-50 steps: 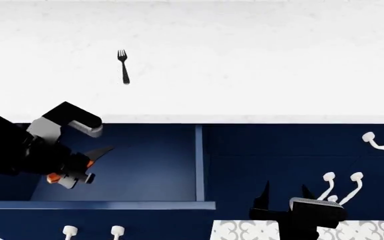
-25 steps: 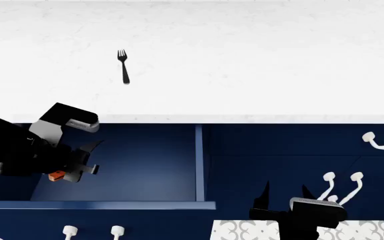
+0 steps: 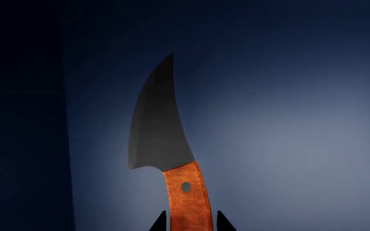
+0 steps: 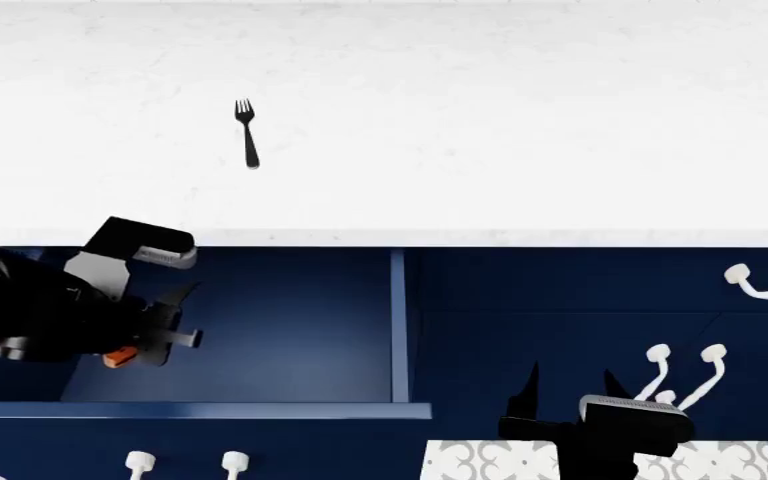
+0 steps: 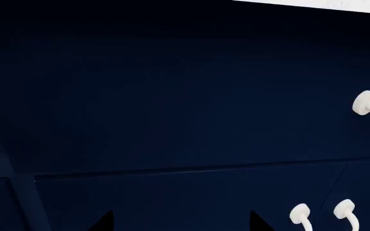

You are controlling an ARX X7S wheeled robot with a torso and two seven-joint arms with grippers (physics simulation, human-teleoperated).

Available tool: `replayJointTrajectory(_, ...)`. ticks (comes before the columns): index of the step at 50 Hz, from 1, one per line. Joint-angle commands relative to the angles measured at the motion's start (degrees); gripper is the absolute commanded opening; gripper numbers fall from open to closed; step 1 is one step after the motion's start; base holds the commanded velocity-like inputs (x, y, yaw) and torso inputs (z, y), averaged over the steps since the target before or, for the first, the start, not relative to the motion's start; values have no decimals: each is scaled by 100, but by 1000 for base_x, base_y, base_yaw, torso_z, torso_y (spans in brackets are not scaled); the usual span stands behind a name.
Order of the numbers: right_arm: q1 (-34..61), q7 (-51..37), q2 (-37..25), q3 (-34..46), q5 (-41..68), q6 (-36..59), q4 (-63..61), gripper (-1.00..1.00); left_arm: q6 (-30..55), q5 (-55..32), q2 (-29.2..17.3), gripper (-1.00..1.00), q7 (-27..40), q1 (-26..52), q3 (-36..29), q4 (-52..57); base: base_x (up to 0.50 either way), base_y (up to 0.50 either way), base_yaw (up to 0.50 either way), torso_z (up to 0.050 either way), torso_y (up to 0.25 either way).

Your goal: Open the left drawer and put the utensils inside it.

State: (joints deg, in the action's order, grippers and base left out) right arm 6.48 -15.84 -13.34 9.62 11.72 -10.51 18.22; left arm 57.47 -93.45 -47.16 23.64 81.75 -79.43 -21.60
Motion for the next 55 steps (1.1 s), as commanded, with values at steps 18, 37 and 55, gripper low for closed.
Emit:
replayJointTrajectory(18,-23,-41,-26,44,16,-22,-47,100,-520,545,366,-100,-485,-420,104,-682,0,0,0,0,0)
replayJointTrajectory(37,-19,-66,-47,79,42,-30,-44,100,-620,629,557,-100,-716,-628,34,-1162,0,0,0,0,0)
replayJointTrajectory(55,-15,-89,-66,111,64,-38,-41,100,-449,548,534,100,-730,-536,55,-1128,0,0,0,0,0)
